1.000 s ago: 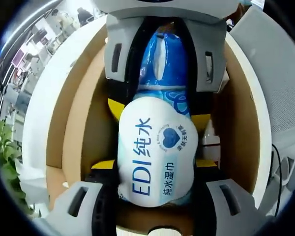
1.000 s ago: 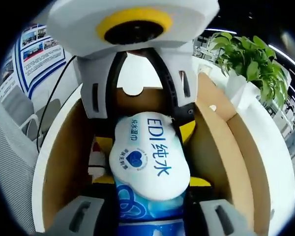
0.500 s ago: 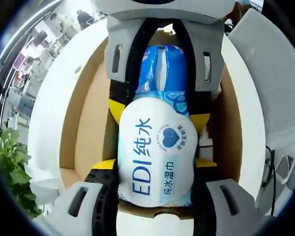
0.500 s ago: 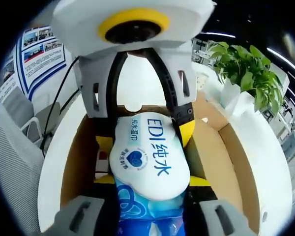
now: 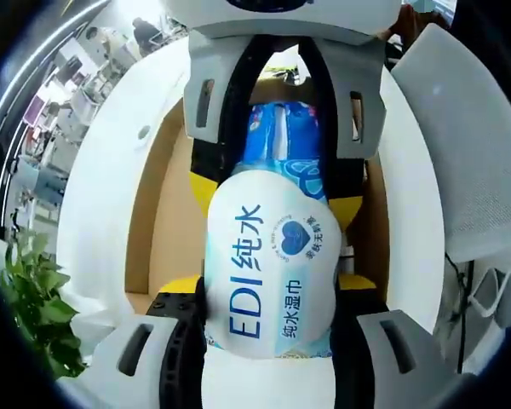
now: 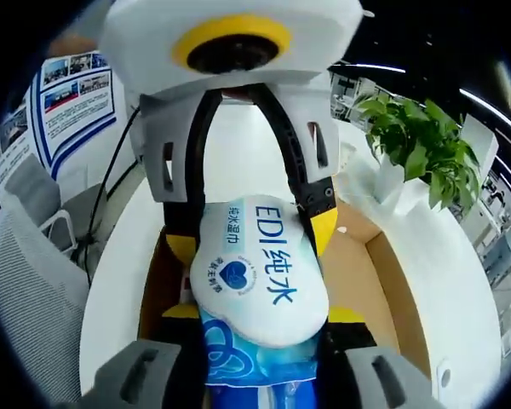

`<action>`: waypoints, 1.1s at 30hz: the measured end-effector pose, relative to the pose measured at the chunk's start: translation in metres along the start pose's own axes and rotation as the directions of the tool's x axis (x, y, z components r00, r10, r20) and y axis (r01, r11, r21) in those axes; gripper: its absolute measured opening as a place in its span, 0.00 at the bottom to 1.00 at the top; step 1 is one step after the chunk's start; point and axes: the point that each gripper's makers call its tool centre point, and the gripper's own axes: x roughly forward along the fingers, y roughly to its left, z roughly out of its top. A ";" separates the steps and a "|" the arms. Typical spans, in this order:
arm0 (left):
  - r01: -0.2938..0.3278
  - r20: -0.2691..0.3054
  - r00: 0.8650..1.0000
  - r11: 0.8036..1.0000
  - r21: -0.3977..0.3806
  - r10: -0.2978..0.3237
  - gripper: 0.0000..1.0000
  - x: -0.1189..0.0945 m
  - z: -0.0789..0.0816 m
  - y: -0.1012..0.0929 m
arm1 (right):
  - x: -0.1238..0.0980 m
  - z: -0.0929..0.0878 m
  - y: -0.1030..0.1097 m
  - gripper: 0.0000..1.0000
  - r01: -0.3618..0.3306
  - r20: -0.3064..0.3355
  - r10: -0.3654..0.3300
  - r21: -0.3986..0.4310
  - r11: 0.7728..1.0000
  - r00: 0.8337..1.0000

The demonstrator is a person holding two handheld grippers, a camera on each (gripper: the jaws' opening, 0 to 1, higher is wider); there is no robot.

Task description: Operate the shoe box by opening the lid, removing the specified soft item, and placing it in the target area until the item is outside and the box remains undamaged.

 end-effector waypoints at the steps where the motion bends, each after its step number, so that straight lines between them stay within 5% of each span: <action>1: 0.000 0.001 1.000 1.000 -0.003 0.000 0.58 -0.002 0.003 0.000 | -0.004 0.001 0.000 0.46 -0.001 0.000 0.001 -0.001 1.000 1.000; 19: 0.006 0.051 0.999 1.000 -0.002 -0.005 0.58 -0.018 0.057 -0.005 | -0.060 -0.010 0.000 0.46 0.007 -0.006 -0.007 -0.005 1.000 1.000; 33: -0.008 0.066 0.998 1.000 0.023 0.007 0.58 -0.016 0.113 -0.009 | -0.110 -0.037 -0.006 0.46 0.037 -0.005 -0.037 -0.005 0.999 0.999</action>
